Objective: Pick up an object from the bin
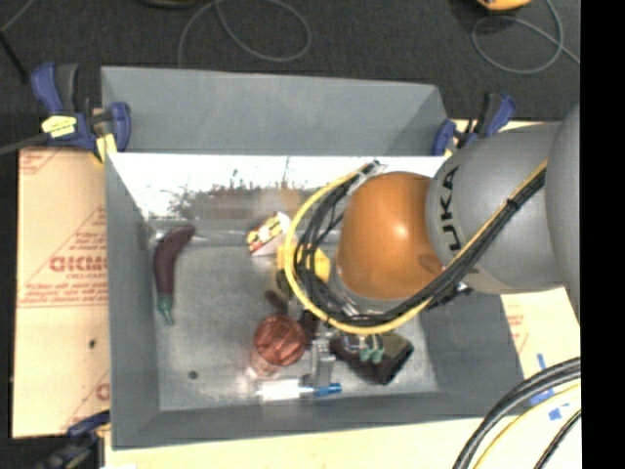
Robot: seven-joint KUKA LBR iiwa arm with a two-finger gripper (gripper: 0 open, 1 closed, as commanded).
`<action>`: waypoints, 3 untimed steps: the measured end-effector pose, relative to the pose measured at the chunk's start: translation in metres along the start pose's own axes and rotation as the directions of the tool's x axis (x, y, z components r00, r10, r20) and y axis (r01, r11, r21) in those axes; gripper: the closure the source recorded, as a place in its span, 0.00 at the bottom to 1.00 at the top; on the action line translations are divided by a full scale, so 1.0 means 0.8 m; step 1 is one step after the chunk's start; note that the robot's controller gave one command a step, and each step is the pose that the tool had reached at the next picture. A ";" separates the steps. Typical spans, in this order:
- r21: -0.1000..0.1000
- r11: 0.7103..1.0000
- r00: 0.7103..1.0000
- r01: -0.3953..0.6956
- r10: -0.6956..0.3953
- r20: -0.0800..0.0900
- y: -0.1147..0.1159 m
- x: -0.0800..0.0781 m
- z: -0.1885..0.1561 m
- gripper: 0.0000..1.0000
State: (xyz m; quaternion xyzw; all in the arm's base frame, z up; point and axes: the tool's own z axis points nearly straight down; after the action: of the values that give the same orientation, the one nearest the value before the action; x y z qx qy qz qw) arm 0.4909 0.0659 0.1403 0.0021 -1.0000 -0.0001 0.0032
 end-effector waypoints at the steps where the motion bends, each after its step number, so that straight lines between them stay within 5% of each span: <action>1: -0.001 1.000 1.000 -0.002 0.002 0.008 0.000 -0.002 -0.005 0.00; 2: -0.001 1.000 1.000 -0.028 0.028 0.009 0.012 -0.040 0.028 0.00; 3: -0.002 0.999 0.999 -0.040 0.040 0.009 0.002 -0.011 0.060 1.00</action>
Offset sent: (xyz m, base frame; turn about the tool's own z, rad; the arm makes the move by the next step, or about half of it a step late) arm 0.0465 0.0173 -0.0407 0.0435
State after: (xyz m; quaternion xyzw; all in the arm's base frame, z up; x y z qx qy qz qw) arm 0.4996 0.0675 0.0922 -0.0176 -0.9998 -0.0009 -0.0014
